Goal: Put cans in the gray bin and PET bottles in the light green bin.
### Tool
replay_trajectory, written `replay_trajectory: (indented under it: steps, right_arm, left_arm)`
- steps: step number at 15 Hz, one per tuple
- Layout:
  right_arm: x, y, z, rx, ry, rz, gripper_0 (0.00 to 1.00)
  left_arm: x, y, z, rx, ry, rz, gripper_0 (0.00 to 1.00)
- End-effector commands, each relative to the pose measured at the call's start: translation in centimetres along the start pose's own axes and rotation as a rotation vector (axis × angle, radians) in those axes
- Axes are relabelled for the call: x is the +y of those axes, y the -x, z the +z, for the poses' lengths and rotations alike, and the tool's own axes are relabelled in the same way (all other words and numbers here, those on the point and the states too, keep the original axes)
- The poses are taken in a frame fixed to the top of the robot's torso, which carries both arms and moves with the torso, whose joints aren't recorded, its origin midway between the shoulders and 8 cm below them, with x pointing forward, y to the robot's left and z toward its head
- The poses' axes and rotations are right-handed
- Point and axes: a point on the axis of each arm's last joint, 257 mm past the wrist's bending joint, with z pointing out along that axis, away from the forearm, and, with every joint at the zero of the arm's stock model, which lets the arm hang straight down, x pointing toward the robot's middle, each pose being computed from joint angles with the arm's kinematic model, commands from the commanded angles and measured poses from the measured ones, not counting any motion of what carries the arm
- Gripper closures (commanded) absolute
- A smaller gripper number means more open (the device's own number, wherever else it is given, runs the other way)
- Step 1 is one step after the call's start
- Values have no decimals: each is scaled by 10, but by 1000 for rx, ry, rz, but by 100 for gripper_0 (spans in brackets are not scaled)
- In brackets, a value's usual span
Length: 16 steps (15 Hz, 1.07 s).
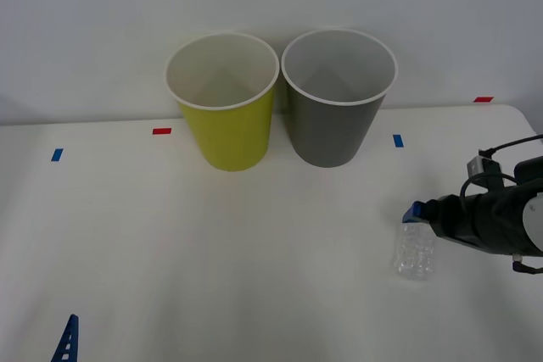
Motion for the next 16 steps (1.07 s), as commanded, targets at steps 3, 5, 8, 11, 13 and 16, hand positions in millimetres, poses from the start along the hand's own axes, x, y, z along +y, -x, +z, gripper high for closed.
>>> replay_trajectory:
  steps: [3,5,8,11,13,16]
  right_arm:
    - [1,-2,14,43,-3,16,8]
    - [6,-7,18,58,-2,9,8]
    - [10,-12,21,69,-10,38,8]
    - [6,-10,28,82,-23,41,8]
    - [4,-6,31,85,-29,44,8]
    - [5,-7,36,85,-24,60,8]
  left_arm:
    - [0,0,0,0,0,0,0]
    - [0,0,0,0,0,0,0]
    - [0,0,0,0,0,0,0]
    - [0,0,0,0,0,0,0]
    - [0,0,0,0,0,0,0]
    - [0,0,0,0,0,0,0]
